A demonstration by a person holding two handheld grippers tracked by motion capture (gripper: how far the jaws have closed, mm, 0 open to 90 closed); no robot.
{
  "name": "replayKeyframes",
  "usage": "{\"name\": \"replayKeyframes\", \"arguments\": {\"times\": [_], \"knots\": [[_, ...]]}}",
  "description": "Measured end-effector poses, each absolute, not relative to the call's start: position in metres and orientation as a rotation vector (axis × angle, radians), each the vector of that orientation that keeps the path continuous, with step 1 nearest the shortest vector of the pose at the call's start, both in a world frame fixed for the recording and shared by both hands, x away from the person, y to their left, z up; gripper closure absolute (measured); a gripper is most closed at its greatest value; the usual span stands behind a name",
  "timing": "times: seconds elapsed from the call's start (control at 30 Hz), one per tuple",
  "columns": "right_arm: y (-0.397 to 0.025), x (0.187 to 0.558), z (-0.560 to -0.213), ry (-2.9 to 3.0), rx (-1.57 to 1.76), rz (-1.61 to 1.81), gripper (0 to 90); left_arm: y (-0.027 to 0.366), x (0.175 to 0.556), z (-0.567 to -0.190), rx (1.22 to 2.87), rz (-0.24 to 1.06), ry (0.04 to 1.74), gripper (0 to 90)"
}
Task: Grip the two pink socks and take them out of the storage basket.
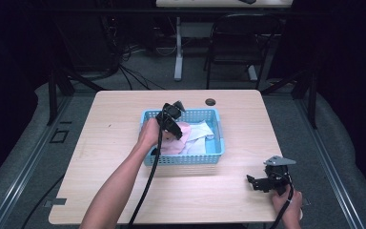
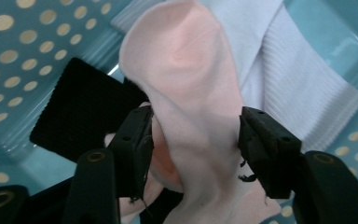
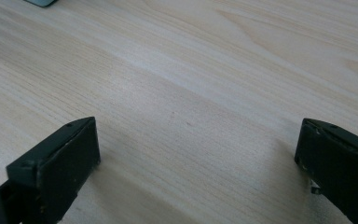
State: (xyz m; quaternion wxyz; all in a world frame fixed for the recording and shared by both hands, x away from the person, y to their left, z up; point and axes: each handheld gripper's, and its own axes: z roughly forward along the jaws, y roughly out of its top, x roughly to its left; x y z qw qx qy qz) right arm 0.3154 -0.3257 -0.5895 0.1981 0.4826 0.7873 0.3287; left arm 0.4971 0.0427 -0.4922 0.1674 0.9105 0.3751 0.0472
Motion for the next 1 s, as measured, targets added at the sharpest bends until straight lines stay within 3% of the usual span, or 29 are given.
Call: {"name": "replayKeyframes", "arguments": {"times": [0.27, 0.5, 1.0], "knots": [[-0.326, 0.316, -0.590, 2.203, 1.351, 0.921, 0.0, 0.043, 0.487, -0.479, 2.580, 0.133, 1.032, 83.8], [-0.326, 0.316, -0.590, 2.203, 1.350, 0.921, 0.0, 0.050, 0.479, -0.469, 2.562, 0.092, 1.022, 85.8], [-0.326, 0.316, -0.590, 2.203, 1.350, 0.921, 0.0, 0.063, 0.470, -0.433, 2.552, 0.136, 0.996, 85.6]]}}
